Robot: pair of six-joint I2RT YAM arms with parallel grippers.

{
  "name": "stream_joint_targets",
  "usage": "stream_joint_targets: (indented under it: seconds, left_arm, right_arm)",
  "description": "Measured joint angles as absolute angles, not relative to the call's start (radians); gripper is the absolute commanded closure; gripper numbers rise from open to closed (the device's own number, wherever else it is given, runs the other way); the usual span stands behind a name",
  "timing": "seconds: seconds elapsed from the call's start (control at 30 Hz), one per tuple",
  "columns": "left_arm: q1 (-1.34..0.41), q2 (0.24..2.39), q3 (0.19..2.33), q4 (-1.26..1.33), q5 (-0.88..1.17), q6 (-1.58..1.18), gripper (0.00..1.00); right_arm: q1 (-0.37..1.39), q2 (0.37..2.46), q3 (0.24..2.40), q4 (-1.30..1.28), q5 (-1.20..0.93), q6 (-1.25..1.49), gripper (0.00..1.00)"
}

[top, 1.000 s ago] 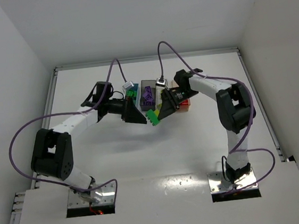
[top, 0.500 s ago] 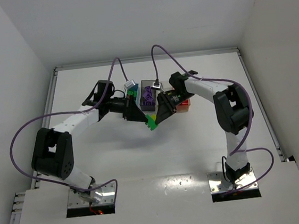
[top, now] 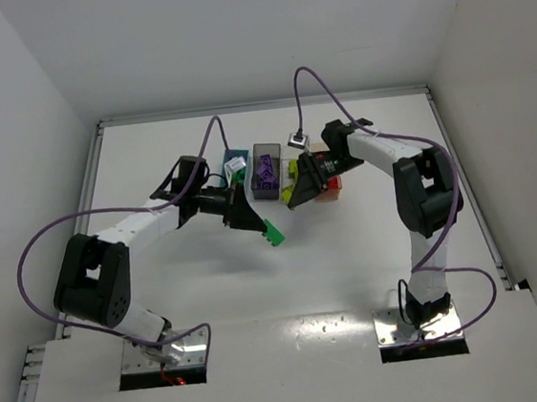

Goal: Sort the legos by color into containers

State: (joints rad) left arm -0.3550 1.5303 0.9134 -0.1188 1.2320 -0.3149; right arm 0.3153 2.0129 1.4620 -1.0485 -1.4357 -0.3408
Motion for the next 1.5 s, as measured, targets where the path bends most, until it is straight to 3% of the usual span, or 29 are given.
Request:
stream_joint_targets:
  seconds: [0.2,0.33,0.57,0.73,1.0,1.1,1.17,1.2,1.3,1.43,1.5]
  left_arm:
    - [-0.367,1.486,0.893,-0.159,1.178,-0.264,0.95]
    - [-0.368,1.376,0.873,-0.220,1.038,-0.196,0.95]
    - [-0.375,1.056,0.801,-0.268,0.674,-0.125,0.95]
    - [-0.376,1.014,0.799,-0.295,0.523,-0.090,0.95]
    - [-0.374,1.015,0.795,-0.321,0.442,-0.067,0.95]
    - [-0.371,1.024,0.796,-0.321,0.437,-0.063,0.95]
    - [-0.368,1.036,0.797,-0.321,0.437,-0.060,0.95]
    - [-0.366,1.046,0.799,-0.322,0.435,-0.059,0.95]
    - [-0.365,1.057,0.801,-0.323,0.433,-0.056,0.95]
    - [-0.365,1.058,0.803,-0.325,0.434,-0.052,0.95]
    - [-0.365,1.061,0.807,-0.332,0.443,-0.046,0.95]
  right_arm:
    - [0.264,2.012,1.460,-1.044,-1.424,-0.341,1.00]
    - [0.247,2.012,1.453,-1.014,-1.360,-0.318,1.00]
    - [0.229,1.871,1.282,-0.572,-0.931,0.072,1.00]
    - [0.240,1.909,1.435,-0.455,-0.715,0.200,1.00]
    - [0.271,2.030,1.542,-0.405,-0.530,0.266,1.00]
    - [0.289,2.083,1.560,-0.421,-0.485,0.265,0.91]
    - [0.299,2.104,1.561,-0.438,-0.459,0.265,0.78]
    - [0.305,2.112,1.562,-0.449,-0.445,0.264,0.61]
    - [0.314,2.122,1.564,-0.462,-0.429,0.266,0.38]
    - [0.324,2.117,1.564,-0.465,-0.422,0.262,0.27]
    - [0.327,2.098,1.554,-0.465,-0.426,0.262,0.25]
